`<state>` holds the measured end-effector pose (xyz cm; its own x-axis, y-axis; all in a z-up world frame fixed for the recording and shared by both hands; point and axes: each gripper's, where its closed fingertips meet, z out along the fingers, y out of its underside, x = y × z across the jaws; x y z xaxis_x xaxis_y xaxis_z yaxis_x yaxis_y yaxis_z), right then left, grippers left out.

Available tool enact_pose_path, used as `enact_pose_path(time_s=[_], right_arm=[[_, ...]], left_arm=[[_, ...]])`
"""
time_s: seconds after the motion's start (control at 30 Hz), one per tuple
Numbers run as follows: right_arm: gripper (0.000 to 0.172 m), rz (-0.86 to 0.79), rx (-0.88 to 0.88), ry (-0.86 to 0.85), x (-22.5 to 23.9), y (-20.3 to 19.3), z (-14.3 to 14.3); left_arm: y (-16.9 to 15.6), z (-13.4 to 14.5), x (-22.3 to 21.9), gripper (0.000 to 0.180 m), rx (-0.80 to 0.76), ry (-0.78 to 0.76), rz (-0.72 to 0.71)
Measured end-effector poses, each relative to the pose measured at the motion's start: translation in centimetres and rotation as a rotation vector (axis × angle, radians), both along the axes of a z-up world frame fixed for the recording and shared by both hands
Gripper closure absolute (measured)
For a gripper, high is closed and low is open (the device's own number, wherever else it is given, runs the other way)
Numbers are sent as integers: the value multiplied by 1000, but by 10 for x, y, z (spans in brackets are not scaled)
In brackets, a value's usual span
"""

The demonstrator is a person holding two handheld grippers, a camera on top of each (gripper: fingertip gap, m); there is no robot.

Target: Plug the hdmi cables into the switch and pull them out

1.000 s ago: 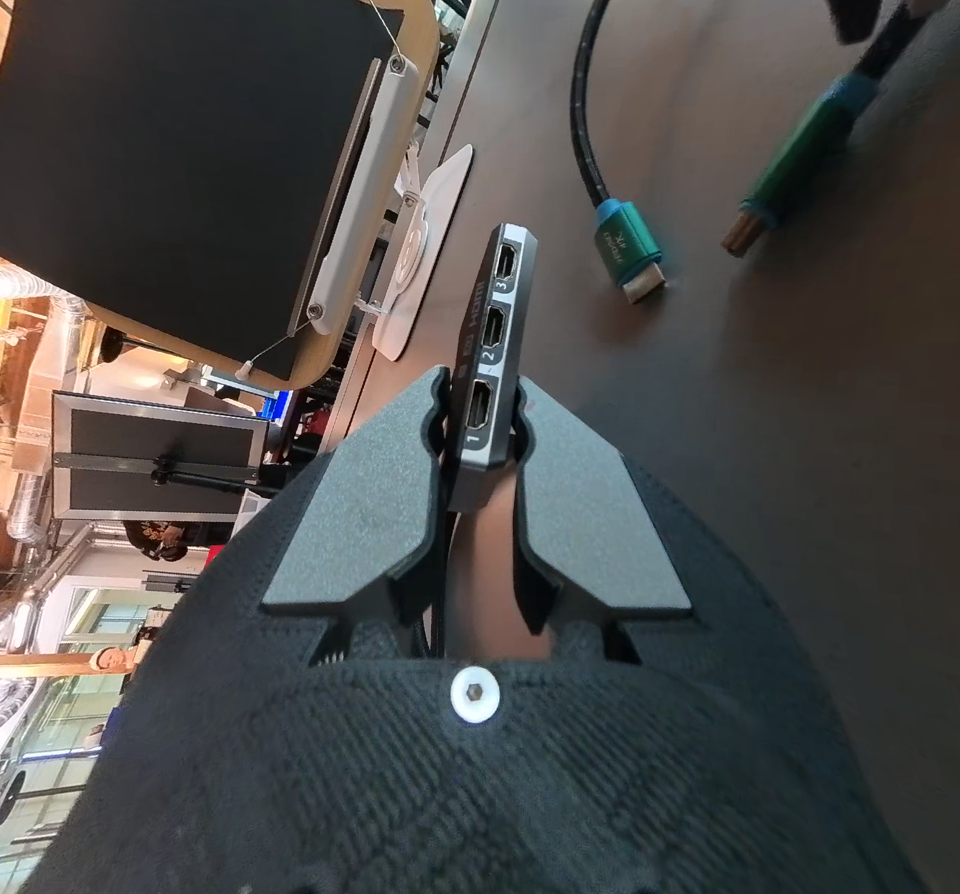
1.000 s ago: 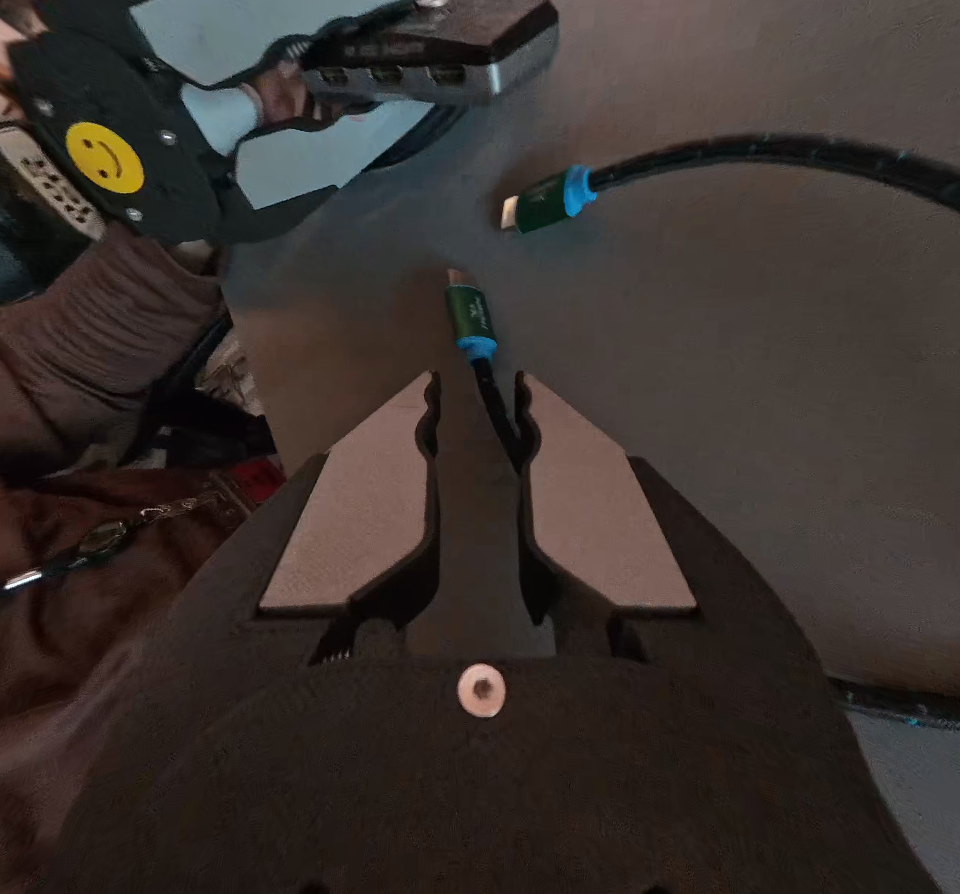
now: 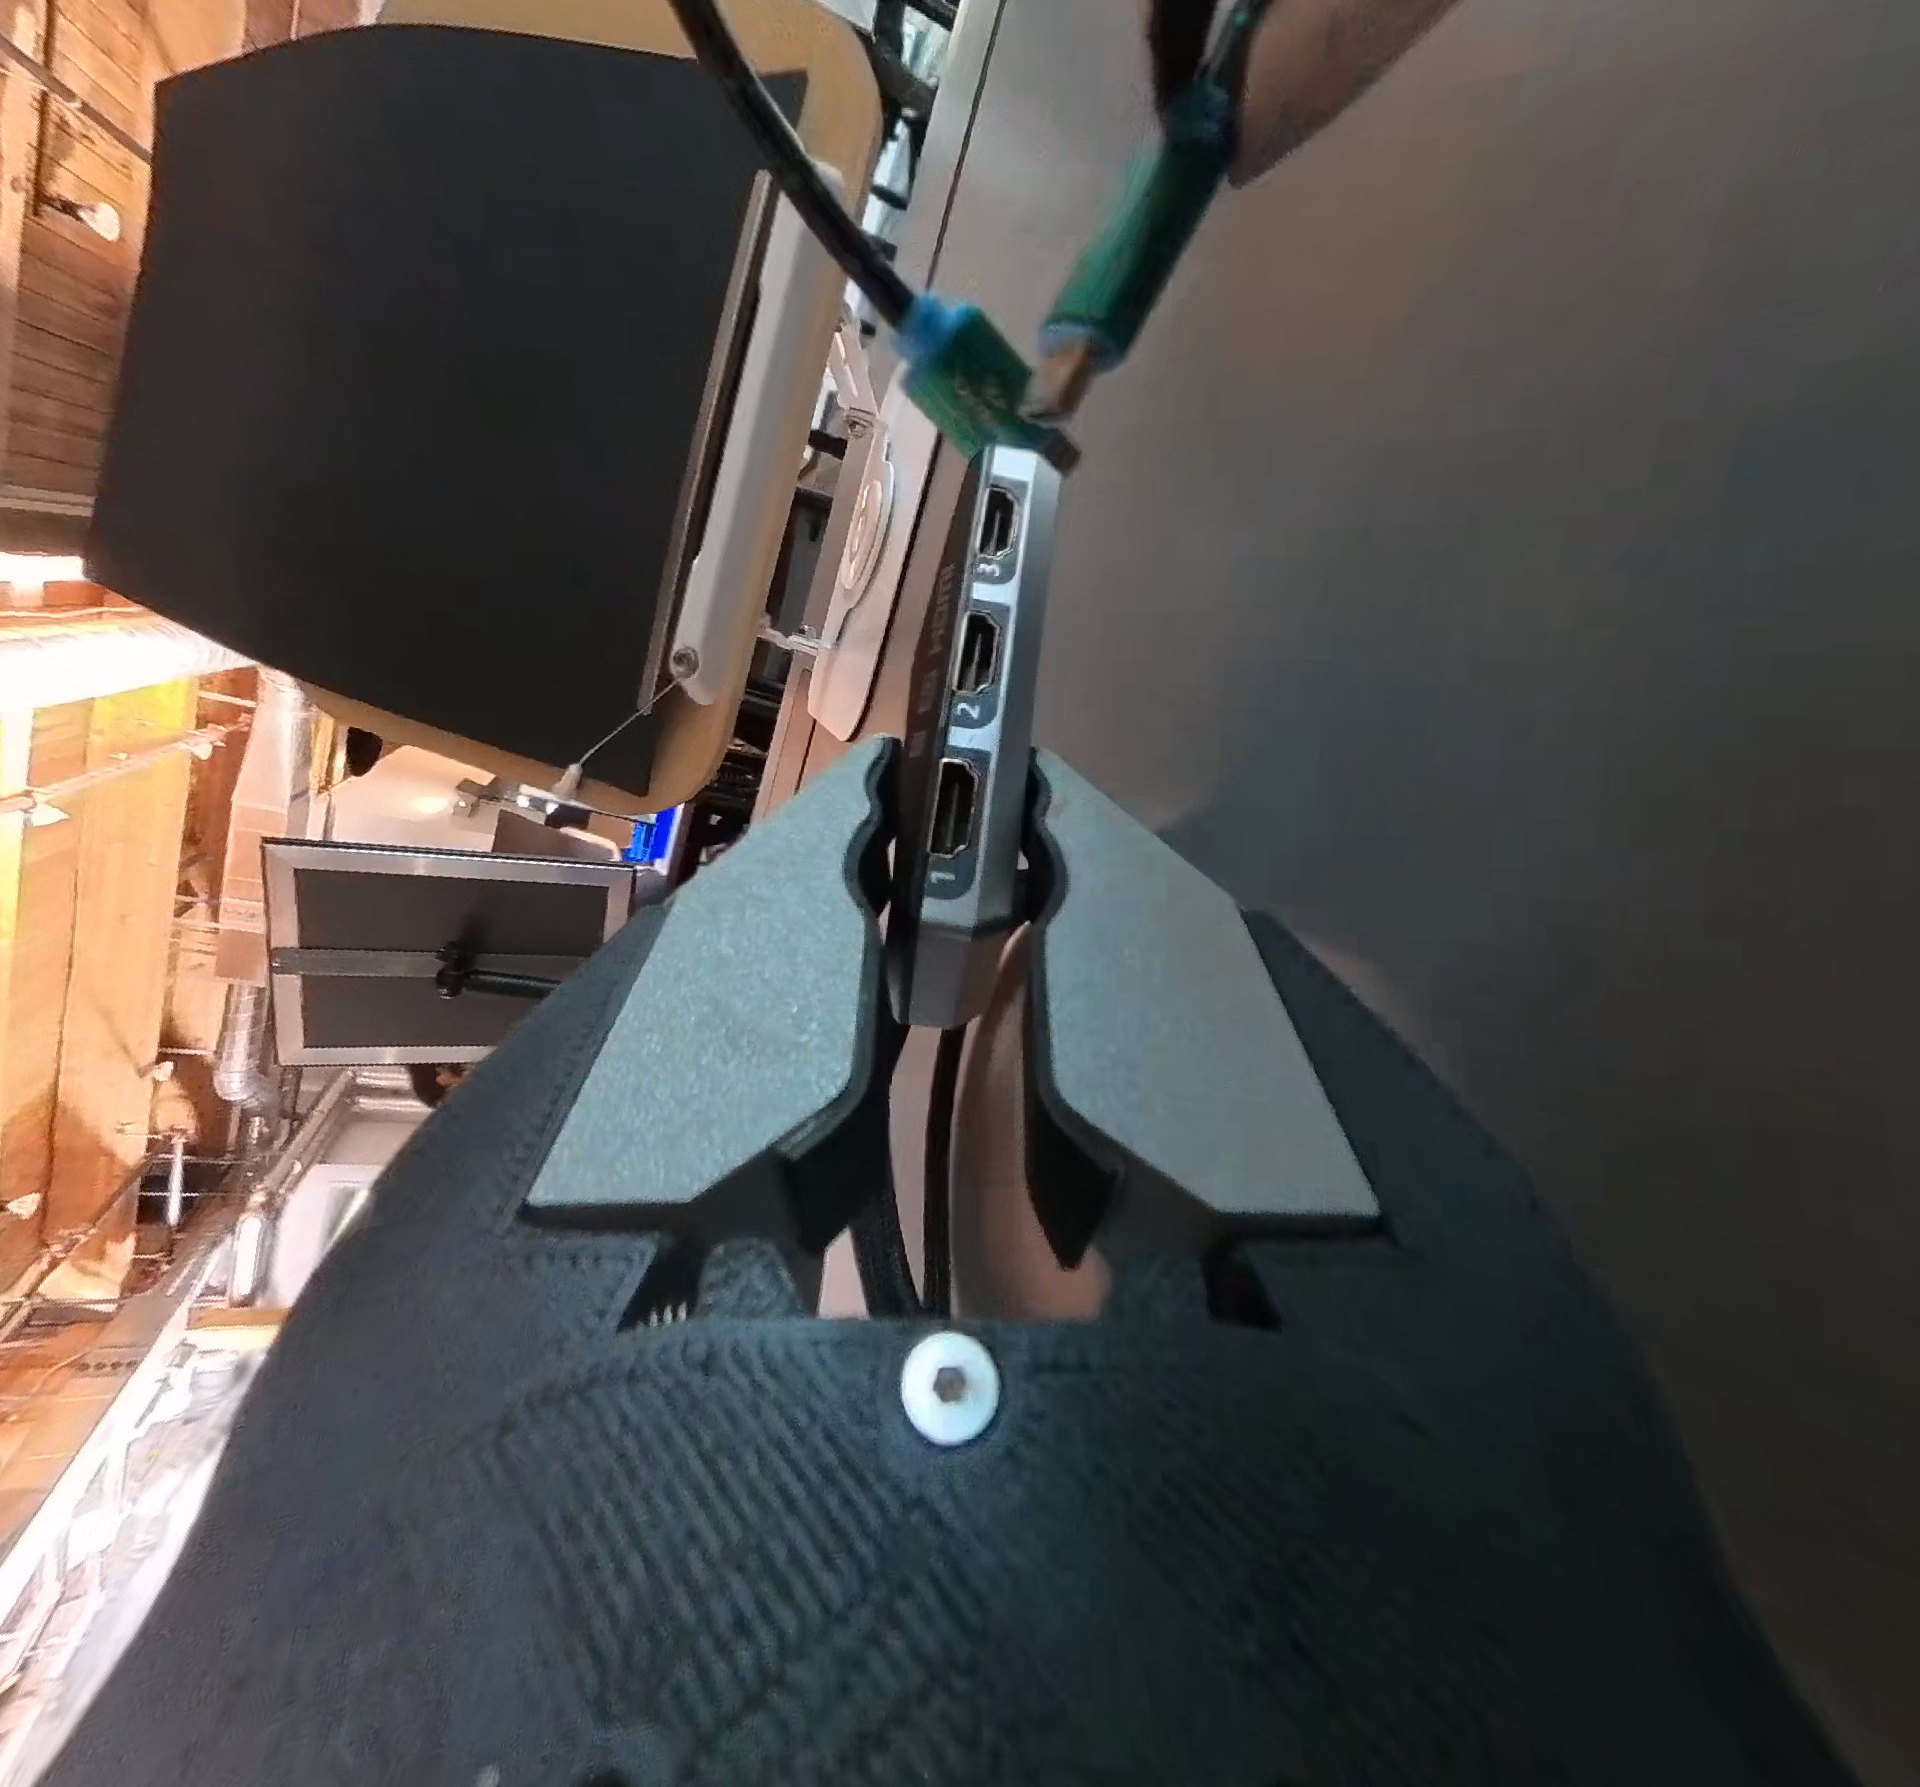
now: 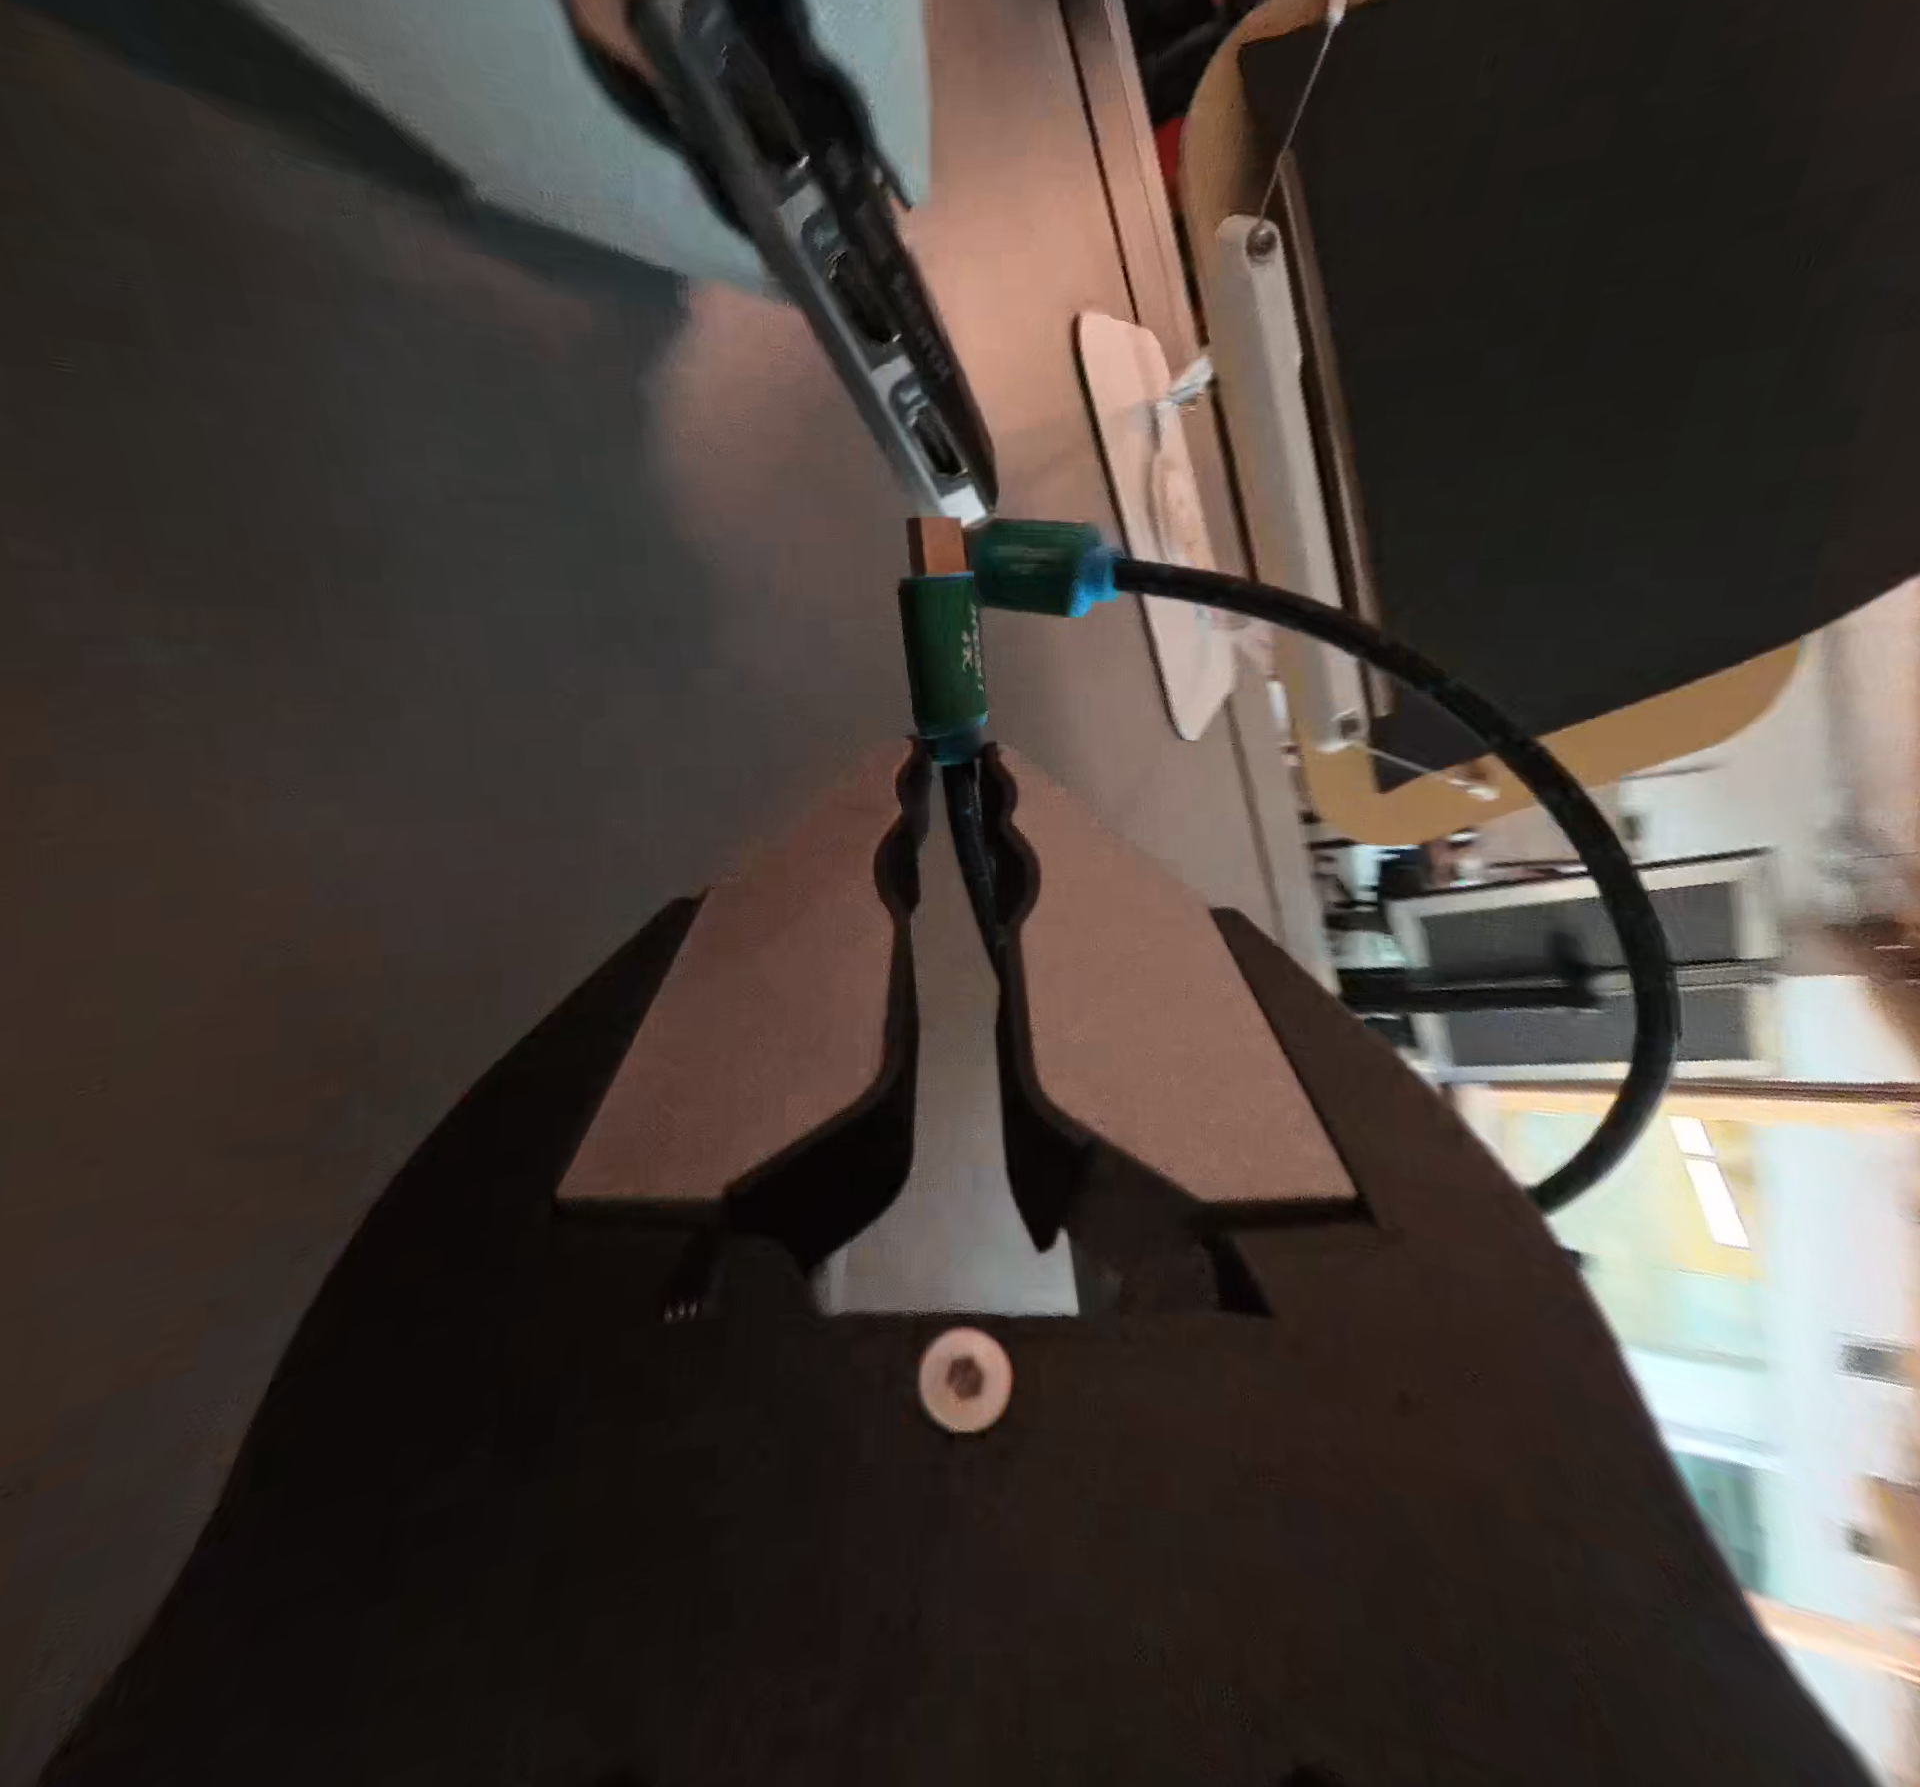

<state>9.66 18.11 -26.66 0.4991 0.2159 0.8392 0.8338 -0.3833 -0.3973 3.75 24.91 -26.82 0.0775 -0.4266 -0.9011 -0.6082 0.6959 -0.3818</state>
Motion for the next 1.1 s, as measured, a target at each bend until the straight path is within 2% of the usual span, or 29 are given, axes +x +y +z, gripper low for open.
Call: enact_pose_path(time_s=[0.07, 0.17, 0.3, 0.37, 0.5, 0.57, 0.87, 1.0, 1.1], right_arm=[[167, 0, 26, -86, 1, 3, -2], [167, 1, 31, -119, 0, 4, -3], [166, -12, 14, -126, -1, 3, 2], [166, 10, -28, -97, -3, 2, -4], [167, 81, -180, 54, -5, -5, -36], [166, 151, -223, 179, -18, -8, -45], [165, 336, -448, 666, -35, -20, -33], [160, 333, -530, 818, -23, -16, -31], [160, 359, -619, 1024, -25, -16, -22]], left_arm=[[1, 1, -1, 160, -30, -15, -4], [1, 0, 0, 160, -41, -12, -12], [2, 3, -1, 160, -59, -34, -7], [1, 3, 0, 160, -132, -60, -25], [-2, 2, -1, 159, -294, -101, -94], [-2, 2, -1, 158, -311, -108, -100], [-3, 1, -1, 158, -285, -96, -91], [-3, 0, -1, 158, -284, -95, -96], [-3, 1, -2, 158, -293, -100, -97]])
